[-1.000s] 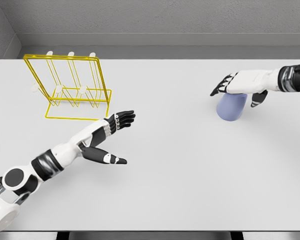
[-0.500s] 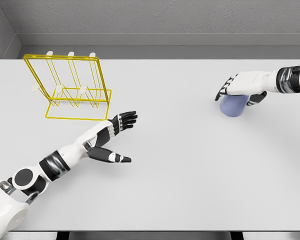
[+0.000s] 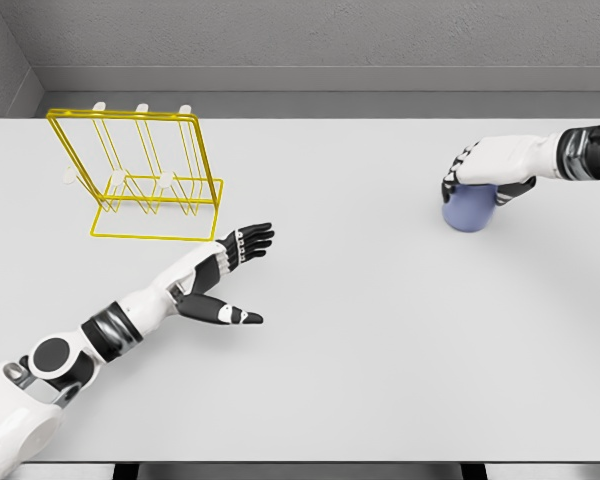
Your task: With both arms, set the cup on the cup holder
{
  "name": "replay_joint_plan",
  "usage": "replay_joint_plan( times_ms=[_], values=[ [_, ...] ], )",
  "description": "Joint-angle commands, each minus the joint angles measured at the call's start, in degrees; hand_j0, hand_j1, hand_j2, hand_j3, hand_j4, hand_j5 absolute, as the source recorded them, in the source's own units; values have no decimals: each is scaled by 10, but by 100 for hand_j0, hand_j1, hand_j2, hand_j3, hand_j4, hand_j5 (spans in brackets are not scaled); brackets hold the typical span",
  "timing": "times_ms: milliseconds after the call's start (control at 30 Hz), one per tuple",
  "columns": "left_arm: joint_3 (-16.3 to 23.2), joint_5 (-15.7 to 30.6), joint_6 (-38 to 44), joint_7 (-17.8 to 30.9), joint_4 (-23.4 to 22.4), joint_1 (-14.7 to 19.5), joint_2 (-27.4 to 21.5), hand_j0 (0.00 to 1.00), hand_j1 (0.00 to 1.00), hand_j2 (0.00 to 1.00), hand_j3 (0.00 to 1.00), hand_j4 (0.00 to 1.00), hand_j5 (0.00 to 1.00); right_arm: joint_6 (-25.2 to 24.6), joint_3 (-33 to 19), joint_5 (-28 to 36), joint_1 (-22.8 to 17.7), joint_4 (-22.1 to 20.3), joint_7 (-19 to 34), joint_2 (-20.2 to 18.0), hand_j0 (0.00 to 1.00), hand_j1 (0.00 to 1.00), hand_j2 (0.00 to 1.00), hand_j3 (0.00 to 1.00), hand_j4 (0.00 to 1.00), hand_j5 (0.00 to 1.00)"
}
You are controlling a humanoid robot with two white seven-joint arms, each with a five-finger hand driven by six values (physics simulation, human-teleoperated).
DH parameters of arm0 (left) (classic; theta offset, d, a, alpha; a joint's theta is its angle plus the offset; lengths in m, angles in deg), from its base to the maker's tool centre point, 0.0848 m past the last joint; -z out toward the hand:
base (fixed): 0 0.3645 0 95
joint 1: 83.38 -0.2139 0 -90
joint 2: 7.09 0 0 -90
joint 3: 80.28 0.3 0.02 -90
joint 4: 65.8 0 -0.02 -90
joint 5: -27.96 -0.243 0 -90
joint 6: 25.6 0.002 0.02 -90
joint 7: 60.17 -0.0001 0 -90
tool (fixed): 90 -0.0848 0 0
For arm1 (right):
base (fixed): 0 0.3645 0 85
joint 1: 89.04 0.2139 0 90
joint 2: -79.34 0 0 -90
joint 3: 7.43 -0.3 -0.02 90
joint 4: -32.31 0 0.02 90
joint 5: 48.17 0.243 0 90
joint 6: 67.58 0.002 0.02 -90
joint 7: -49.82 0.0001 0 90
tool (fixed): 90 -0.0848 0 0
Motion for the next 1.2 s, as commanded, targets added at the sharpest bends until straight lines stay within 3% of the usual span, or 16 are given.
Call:
replay_joint_plan(
  times_ms=[0,267,333,433,733,1000,1167],
  values=[
    [0,2,0,0,-4,0,3,100,100,100,100,100,100,-1,-2,3,0,-13,0,-5,57,57,57,57,57,57],
    [0,3,0,0,-5,4,3,100,100,100,100,100,100,-1,-3,3,2,-39,0,-12,53,53,53,53,53,53],
    [0,3,-2,0,-4,4,3,100,100,100,100,100,100,-1,-3,3,2,-71,0,-23,53,53,53,53,53,53],
    [0,3,-2,0,-4,4,3,100,100,100,100,100,100,-1,-3,4,2,-86,0,-28,53,53,53,53,53,53],
    [-4,3,-2,-1,-8,4,2,100,100,100,100,100,100,-1,-3,1,-4,-250,0,-69,51,51,51,51,51,51],
    [-4,3,-1,-1,-9,7,2,100,100,100,100,100,100,-1,-1,2,-6,-312,0,-70,51,51,51,51,51,51],
    [-4,3,0,-2,-14,9,2,100,100,100,100,100,100,-1,0,13,-9,-329,0,-62,51,51,51,51,51,51]
  ],
)
